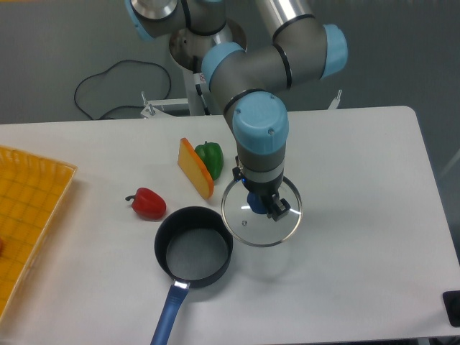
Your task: Place the lid on the table
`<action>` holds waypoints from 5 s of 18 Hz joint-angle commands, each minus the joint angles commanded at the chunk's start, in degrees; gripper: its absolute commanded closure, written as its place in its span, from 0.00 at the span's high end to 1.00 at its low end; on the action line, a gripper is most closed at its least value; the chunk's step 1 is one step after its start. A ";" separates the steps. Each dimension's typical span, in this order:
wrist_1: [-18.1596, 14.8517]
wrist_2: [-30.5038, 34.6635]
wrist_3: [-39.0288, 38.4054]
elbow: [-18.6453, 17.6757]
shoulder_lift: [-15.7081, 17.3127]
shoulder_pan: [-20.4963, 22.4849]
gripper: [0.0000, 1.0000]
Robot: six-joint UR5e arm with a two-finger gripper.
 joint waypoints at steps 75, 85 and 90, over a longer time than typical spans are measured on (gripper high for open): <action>10.82 0.09 -0.09 -2.90 -9.41 2.73 0.67; 10.82 0.17 -0.08 -2.90 -9.50 2.64 0.68; 10.82 0.26 -0.08 -2.90 -9.58 2.55 0.68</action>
